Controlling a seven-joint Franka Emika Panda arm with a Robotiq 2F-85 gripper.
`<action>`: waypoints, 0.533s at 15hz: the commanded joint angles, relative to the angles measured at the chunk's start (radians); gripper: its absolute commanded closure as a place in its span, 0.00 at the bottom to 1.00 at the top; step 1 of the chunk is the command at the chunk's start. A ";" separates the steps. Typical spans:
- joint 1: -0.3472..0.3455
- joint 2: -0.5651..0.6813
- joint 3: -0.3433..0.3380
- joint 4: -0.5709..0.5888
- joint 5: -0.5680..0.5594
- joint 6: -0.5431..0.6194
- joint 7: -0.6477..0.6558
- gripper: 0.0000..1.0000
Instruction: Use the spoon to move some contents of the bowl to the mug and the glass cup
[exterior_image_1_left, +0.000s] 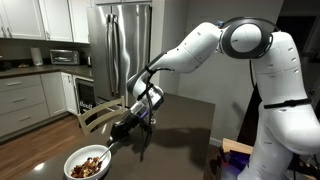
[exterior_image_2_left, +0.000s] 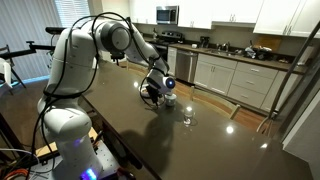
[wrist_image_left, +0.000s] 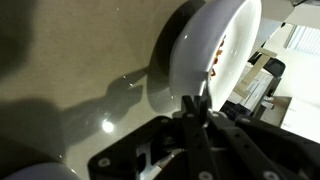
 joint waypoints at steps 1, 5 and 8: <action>-0.008 -0.021 0.013 -0.011 -0.024 0.025 0.049 0.64; -0.010 -0.025 0.014 -0.014 -0.030 0.020 0.068 0.39; -0.014 -0.031 0.015 -0.019 -0.040 -0.004 0.084 0.19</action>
